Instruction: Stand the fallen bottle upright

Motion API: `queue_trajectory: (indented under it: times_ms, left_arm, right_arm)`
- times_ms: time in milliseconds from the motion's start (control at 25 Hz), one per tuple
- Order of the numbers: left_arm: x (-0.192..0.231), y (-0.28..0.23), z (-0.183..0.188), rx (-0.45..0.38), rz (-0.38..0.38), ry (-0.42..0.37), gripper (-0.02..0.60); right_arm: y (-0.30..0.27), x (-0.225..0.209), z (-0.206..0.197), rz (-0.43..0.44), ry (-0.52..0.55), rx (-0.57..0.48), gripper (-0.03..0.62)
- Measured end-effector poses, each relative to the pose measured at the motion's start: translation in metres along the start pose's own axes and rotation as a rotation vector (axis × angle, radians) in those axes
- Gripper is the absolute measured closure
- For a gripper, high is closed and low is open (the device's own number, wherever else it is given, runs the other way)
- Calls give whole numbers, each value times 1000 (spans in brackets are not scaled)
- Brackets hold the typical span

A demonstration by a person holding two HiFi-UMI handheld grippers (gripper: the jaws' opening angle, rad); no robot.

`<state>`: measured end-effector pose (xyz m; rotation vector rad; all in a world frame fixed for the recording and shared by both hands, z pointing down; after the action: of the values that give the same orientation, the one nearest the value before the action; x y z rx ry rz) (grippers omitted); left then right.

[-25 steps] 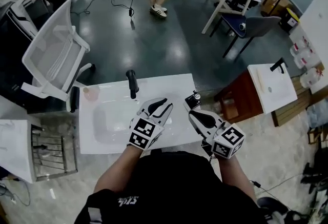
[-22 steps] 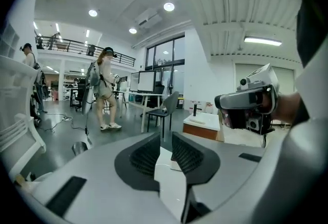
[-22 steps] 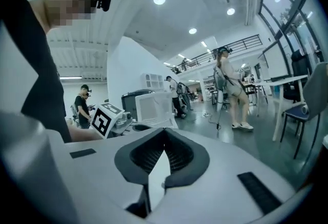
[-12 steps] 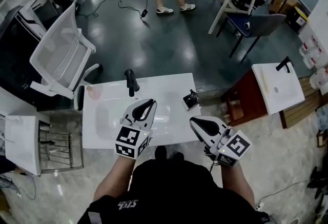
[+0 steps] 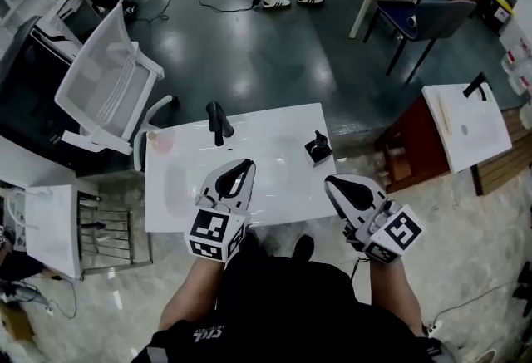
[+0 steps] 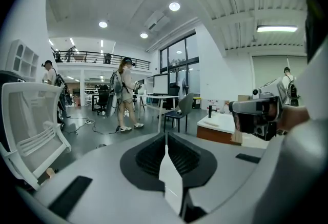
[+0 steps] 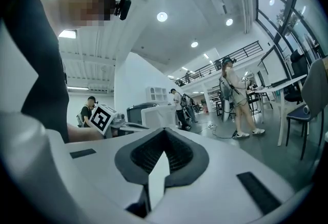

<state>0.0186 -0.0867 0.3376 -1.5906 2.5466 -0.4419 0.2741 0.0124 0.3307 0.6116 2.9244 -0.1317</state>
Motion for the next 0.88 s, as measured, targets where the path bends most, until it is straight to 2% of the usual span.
queue_trajectory:
  times_ms: [120,440,680,880]
  left_arm:
    - [16,9,2,-22,-6,1,552]
    - [62,54,12,-34,-19,-58,552]
    - [86,76,3,-30,-13,-42,551]
    - [92,80,2,-29,-24,-48,551]
  right_arm:
    - [-11,10,0,19,22,46,583]
    - [-56,43,29,-25,-17,-54,583]
    - [-67,65,19,-52,37,-16,583]
    - [-72,73,18,-42,-52,-51,583]
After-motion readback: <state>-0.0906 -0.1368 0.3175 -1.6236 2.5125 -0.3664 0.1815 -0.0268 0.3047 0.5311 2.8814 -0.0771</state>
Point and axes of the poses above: the fingertips, and each gripper's own axes: y backward along the fingers, x to its left, z out of its top, the point moved 10 cm from there along y, backward along the fingers, and after that the axes turned 15 degrees about -z, right-handed, at the moved point
